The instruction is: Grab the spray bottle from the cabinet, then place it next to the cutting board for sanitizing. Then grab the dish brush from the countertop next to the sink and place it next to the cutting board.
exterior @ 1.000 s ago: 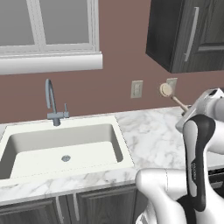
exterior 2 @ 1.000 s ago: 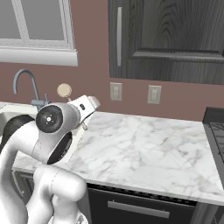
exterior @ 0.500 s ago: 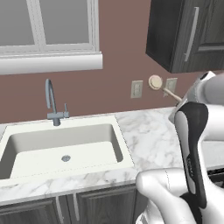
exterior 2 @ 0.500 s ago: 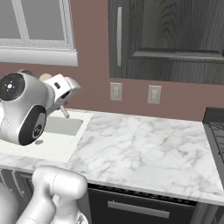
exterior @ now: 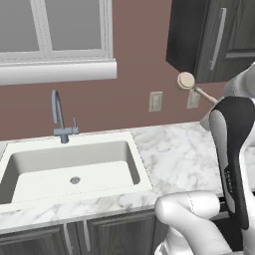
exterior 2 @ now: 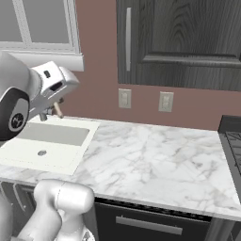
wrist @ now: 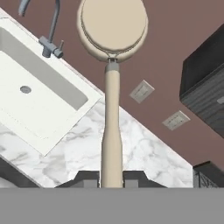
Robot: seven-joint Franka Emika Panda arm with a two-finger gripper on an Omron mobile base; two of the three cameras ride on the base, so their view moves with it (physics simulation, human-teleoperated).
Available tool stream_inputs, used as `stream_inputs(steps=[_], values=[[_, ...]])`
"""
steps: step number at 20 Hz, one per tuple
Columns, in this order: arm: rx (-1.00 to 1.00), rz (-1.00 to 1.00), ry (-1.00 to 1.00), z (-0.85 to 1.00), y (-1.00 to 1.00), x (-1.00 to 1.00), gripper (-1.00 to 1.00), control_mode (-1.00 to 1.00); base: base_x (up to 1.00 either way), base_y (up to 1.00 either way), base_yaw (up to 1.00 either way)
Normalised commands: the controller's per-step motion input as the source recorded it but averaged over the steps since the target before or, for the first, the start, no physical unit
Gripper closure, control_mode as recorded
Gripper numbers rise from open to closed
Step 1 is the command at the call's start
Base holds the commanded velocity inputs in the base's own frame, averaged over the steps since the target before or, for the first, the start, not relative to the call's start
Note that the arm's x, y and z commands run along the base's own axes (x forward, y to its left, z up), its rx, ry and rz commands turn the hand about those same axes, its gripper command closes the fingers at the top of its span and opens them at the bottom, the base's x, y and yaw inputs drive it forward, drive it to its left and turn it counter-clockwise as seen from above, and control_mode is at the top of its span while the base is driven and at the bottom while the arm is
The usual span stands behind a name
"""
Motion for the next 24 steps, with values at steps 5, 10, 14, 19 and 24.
stream_inputs(steps=[5,10,14,19,24], values=[[0.14,-0.04,-0.02,-0.17,0.00,-0.34,1.00,-1.00,0.00,0.00,0.00],[0.10,0.00,-0.08,-0.13,0.04,-0.22,1.00,-1.00,0.00,0.00,0.00],[0.00,0.00,-0.27,-0.01,0.14,-0.05,1.00,-1.00,0.00,0.00,0.00],[0.00,0.00,-0.40,0.00,0.10,-0.21,1.00,-1.00,0.00,0.00,0.00],[0.00,0.00,-0.25,0.00,0.02,-0.18,1.00,1.00,-0.22,0.00,0.00]])
